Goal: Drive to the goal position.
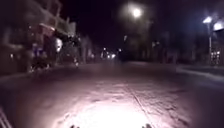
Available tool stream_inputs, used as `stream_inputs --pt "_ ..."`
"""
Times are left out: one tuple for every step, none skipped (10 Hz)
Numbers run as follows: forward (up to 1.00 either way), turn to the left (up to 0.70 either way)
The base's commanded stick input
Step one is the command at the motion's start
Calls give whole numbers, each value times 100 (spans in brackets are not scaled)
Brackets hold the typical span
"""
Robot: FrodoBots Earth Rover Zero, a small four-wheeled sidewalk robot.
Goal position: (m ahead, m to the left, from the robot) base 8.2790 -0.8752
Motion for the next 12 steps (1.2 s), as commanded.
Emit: stream_inputs --pt "50 0" --pt "50 0" --pt "50 0" --pt "50 0" --pt "50 0" --pt "50 0" --pt "50 0" --pt "50 0" --pt "50 0" --pt "50 0" --pt "50 0" --pt "50 0"
